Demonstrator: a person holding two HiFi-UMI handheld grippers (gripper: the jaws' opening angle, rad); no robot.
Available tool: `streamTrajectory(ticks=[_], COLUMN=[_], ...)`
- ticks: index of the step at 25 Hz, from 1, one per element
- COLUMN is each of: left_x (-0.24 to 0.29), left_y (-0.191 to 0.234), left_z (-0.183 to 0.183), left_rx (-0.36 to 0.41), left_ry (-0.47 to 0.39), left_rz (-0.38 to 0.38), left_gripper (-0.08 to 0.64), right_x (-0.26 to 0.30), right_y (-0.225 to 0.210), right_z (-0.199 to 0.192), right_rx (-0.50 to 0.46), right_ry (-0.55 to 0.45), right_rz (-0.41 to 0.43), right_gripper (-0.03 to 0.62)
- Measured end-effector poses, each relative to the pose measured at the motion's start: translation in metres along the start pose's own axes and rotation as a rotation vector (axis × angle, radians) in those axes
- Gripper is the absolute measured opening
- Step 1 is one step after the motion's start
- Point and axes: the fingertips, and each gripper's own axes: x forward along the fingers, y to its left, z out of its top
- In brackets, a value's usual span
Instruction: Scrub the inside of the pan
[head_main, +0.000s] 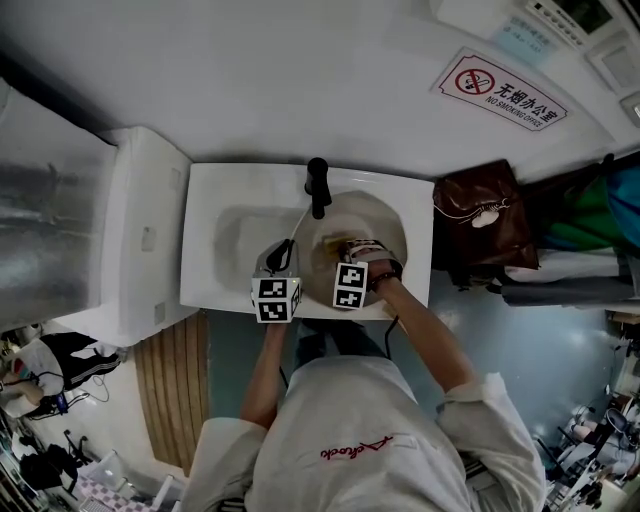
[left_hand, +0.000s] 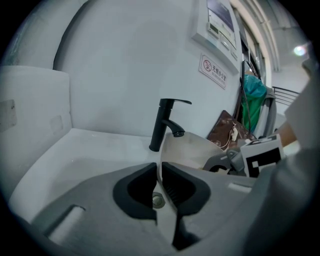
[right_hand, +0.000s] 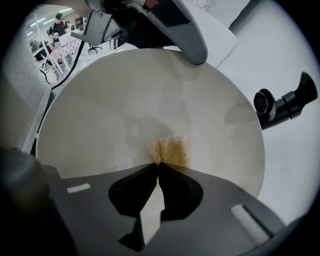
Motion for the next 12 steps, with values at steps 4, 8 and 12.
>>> streamTrajectory(ticks=[4, 8, 12], left_x=[0.000, 0.000, 0.000], left_y=[0.000, 0.000, 0.000], left_z=[0.001, 0.001, 0.000], left_rx=[0.001, -0.001, 0.002], left_ry=[-0.002, -0.004, -0.003], left_rz=[-0.002, -0.005, -0.009], left_gripper=[0.032, 0.032, 0.032], right_x=[-0.003, -0.005, -0.007], right_y=[0.021, 0.042, 0.062], right_z=[0.002, 0.002, 0.000], right_rx=[-0.011, -0.010, -0.035], right_ry=[-0.004, -0.008, -0.003], right_rz=[0.017, 0.042, 0.067], right_gripper=[0.023, 0.023, 0.023])
